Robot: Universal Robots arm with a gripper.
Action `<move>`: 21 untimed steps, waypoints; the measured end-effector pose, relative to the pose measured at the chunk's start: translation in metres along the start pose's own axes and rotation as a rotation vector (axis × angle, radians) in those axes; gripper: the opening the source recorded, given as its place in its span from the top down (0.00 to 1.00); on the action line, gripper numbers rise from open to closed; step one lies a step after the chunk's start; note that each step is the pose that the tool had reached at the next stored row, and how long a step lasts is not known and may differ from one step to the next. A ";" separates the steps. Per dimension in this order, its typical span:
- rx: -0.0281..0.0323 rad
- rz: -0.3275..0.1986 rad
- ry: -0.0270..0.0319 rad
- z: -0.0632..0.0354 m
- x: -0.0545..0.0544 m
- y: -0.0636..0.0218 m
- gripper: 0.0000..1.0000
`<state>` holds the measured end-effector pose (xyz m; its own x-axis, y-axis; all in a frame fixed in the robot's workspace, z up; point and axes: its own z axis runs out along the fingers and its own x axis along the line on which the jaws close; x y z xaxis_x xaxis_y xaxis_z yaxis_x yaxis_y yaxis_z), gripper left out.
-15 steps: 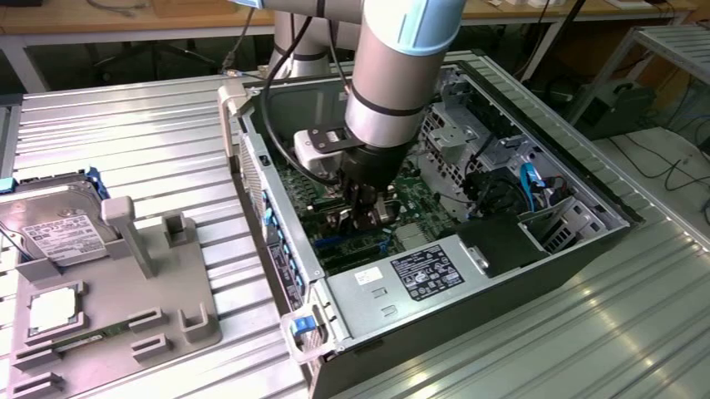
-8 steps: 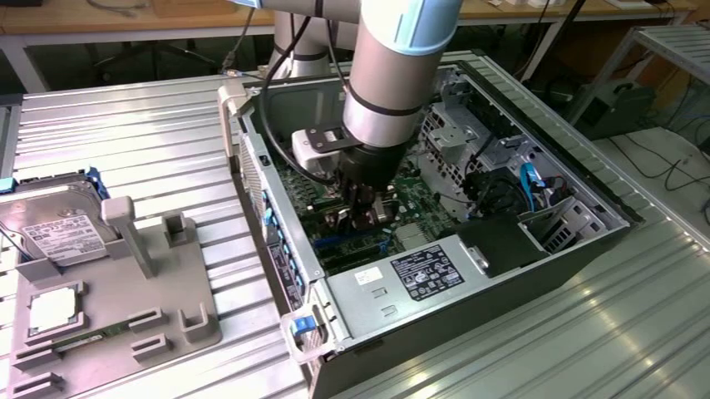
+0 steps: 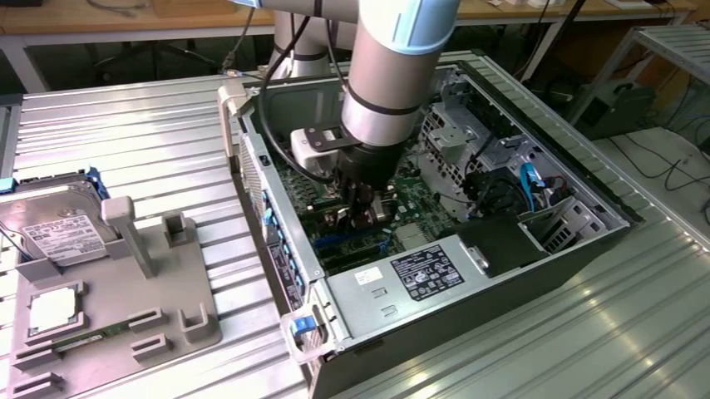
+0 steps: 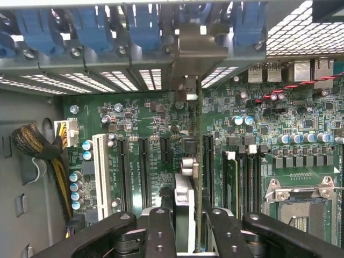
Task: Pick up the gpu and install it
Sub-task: 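Insert the gpu into the slot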
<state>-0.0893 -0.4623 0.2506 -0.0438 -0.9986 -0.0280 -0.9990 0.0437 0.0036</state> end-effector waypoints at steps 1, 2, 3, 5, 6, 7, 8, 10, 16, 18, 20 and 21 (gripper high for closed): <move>-0.0001 0.000 0.0001 0.0001 0.000 0.0001 0.72; 0.0000 0.000 0.0000 0.0003 0.000 0.0004 0.72; 0.0001 0.000 -0.0001 0.0005 0.000 0.0009 0.72; 0.0001 0.001 -0.0002 0.0006 0.000 0.0016 0.72; 0.0001 0.001 -0.0002 0.0007 0.000 0.0019 0.72; 0.0001 0.001 -0.0001 0.0007 0.000 0.0019 0.72; -0.0004 0.001 0.0001 0.0008 0.000 0.0020 0.72; -0.0023 0.003 -0.0002 0.0013 0.000 0.0021 0.72; -0.0047 0.003 0.0001 0.0020 0.000 0.0020 0.72; -0.0046 0.003 0.0000 0.0021 0.000 0.0020 0.72; -0.0047 0.003 -0.0001 0.0021 -0.001 0.0020 0.72; -0.0046 0.003 0.0000 0.0021 -0.001 0.0020 0.72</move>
<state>-0.0912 -0.4609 0.2485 -0.0467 -0.9985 -0.0280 -0.9989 0.0465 0.0083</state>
